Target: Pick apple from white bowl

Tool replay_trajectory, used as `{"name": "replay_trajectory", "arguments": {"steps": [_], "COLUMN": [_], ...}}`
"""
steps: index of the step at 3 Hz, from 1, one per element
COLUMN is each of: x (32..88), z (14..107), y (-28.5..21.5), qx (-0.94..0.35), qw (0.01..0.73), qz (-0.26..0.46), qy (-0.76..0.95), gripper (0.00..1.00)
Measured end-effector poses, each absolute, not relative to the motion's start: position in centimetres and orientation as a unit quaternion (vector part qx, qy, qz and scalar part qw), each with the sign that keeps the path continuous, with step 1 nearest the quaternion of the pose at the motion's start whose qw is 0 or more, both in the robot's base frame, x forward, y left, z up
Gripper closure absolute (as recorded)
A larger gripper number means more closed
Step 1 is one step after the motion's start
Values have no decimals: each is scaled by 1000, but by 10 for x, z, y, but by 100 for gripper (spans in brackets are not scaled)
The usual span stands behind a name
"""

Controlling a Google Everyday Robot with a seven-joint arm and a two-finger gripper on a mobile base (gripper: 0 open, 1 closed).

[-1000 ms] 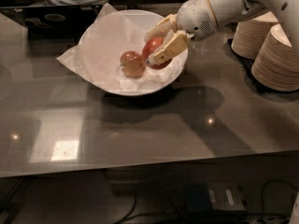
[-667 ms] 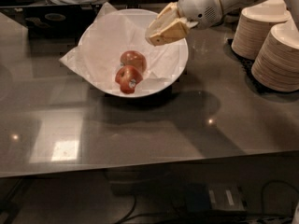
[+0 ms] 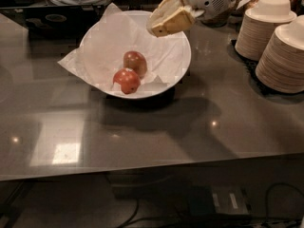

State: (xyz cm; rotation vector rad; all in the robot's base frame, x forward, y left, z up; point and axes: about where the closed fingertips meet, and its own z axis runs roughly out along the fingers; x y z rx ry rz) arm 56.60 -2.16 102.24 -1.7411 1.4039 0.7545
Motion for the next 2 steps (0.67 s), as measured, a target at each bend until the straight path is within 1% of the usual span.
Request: {"name": "replay_trajectory", "arguments": {"steps": [2], "x": [566], "z": [1022], "y": [-22], "qx": [-682], "qw": [381], "qz": [296], "qy": [550], "gripper": [34]}}
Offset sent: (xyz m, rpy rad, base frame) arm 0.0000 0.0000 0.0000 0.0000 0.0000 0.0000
